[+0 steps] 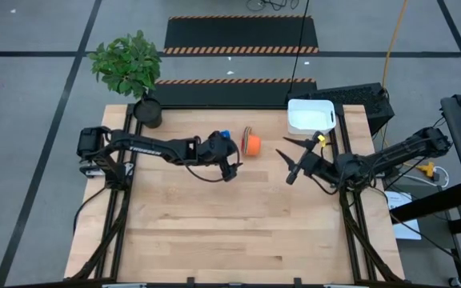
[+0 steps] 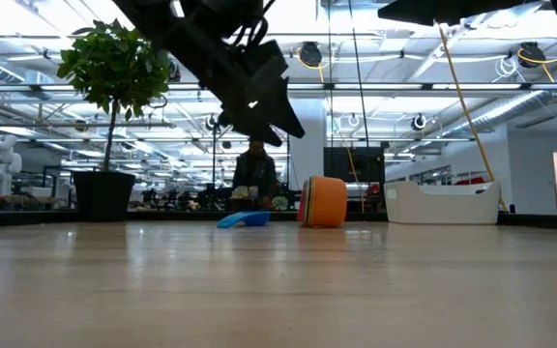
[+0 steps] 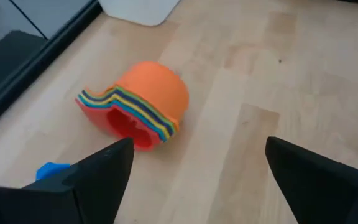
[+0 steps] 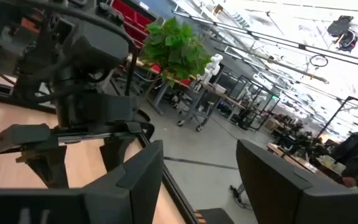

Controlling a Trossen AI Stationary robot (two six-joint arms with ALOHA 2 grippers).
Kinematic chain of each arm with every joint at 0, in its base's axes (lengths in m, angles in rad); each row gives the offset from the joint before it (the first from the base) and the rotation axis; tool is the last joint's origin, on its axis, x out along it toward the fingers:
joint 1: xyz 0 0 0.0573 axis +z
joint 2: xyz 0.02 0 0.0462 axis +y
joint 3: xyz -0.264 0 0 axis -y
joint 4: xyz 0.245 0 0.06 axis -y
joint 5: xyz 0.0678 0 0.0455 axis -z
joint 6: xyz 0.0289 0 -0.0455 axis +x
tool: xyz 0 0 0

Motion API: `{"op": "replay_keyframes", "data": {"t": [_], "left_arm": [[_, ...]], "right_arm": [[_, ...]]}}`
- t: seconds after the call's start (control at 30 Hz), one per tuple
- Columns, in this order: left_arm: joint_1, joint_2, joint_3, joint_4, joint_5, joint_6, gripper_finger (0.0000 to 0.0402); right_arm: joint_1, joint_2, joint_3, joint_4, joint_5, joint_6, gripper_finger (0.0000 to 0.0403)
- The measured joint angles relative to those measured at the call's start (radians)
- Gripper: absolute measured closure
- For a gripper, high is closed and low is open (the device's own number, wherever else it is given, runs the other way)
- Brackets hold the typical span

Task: Nest measuring cups in basket
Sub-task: Adjust the stacked measuring cup

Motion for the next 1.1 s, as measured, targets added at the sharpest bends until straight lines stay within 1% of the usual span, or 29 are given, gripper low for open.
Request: {"op": "replay_keyframes", "data": {"t": [0.07, 0.2, 0.33, 0.4, 0.5, 0.63, 0.77, 0.93, 1.0, 1.1], "left_arm": [[0.017, 0.000, -0.030, 0.053, 0.039, -0.007, 0.0041], [0.054, 0.000, -0.137, 0.265, 0.123, 0.001, 0.0047], [0.066, 0.000, -0.248, 0.494, 0.083, 0.100, 0.0048], [0.065, 0.000, -0.282, 0.550, 0.086, 0.133, 0.0048], [0.061, 0.001, -0.307, 0.558, 0.093, 0.134, 0.0048], [0.061, 0.008, -0.308, 0.588, 0.082, 0.114, 0.0048], [0.060, 0.072, -0.281, 0.626, 0.083, 0.095, 0.0048], [0.067, 0.147, -0.244, 0.611, 0.083, 0.135, 0.0040], [0.078, 0.153, -0.233, 0.611, 0.084, 0.100, 0.0035], [0.109, 0.152, -0.224, 0.610, 0.086, -0.009, 0.0028]], "right_arm": [[0.000, 0.000, 0.000, -0.005, 0.000, -0.001, 0.0207], [0.000, 0.000, 0.000, -0.005, 0.001, -0.004, 0.0207], [0.000, 0.000, 0.000, -0.010, 0.001, -0.023, 0.0207], [0.000, 0.000, 0.000, -0.013, 0.001, -0.030, 0.0207], [0.000, 0.000, 0.000, -0.014, 0.001, -0.052, 0.0207], [0.000, 0.000, 0.000, -0.012, 0.001, -0.059, 0.0206], [0.000, 0.000, 0.000, -0.010, 0.001, -0.072, 0.0206], [0.000, 0.000, 0.000, -0.006, 0.001, -0.079, 0.0206], [-0.001, 0.000, 0.000, -0.006, 0.001, -0.079, 0.0206], [-0.002, 0.000, 0.000, -0.006, 0.001, -0.083, 0.0206]]}}
